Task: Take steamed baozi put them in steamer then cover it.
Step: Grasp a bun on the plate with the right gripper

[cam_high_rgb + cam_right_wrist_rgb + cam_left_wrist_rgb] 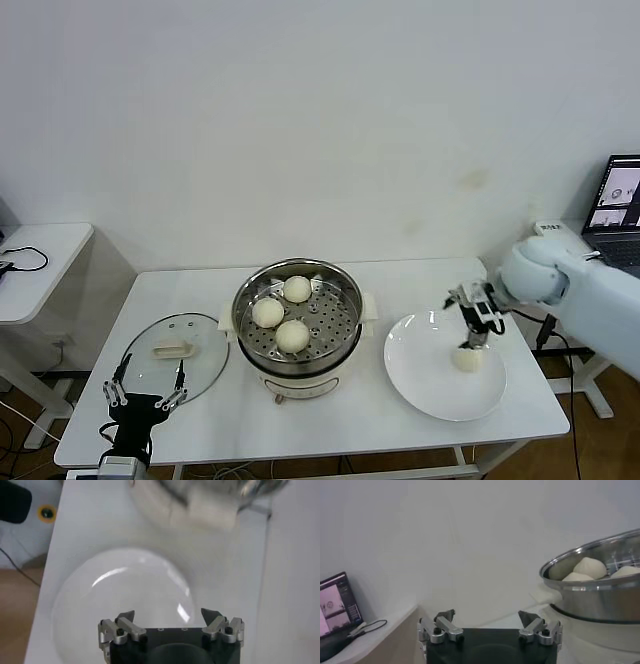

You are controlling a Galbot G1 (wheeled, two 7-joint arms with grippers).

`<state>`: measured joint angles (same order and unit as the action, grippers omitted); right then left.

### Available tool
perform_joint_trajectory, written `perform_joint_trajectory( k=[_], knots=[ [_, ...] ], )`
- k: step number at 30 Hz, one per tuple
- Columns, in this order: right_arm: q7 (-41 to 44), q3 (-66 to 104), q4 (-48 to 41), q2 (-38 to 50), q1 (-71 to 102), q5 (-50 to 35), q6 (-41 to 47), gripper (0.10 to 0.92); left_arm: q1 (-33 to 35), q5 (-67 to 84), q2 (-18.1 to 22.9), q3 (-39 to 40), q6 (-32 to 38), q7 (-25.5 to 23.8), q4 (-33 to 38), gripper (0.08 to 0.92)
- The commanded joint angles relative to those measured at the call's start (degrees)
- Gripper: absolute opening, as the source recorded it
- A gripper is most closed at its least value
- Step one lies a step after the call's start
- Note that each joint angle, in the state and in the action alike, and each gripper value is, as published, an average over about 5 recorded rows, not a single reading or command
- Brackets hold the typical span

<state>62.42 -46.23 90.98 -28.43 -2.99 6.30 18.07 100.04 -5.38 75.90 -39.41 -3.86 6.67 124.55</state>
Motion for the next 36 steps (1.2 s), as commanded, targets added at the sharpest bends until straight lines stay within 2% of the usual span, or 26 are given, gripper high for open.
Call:
perform_joint_trajectory(
  k=[1,13,26,36],
  knots=[
    [-0.7,6.3,-5.5,2.1,11.3,7.5,-0.1,0.823,0.1,-0.1,0.0,-0.1,0.0,0.0,0.0,0.823],
    [-2.0,8.2,-12.9,-4.2,14.8,9.8,-1.3,0.823,0.1,-0.2,0.4,-0.4,-0.2,0.0,0.2,0.823],
    [-3.1,8.1,-15.4,-8.5,14.7,9.4,-1.3,0.819,-0.4,-0.3,0.7,-0.4,-0.5,-0.1,0.0,0.823],
    [-2.8,8.3,-15.4,-8.4,14.8,9.8,-0.9,0.759,-0.3,-0.3,1.0,-0.4,-0.5,-0.1,0.0,0.823]
  ],
)
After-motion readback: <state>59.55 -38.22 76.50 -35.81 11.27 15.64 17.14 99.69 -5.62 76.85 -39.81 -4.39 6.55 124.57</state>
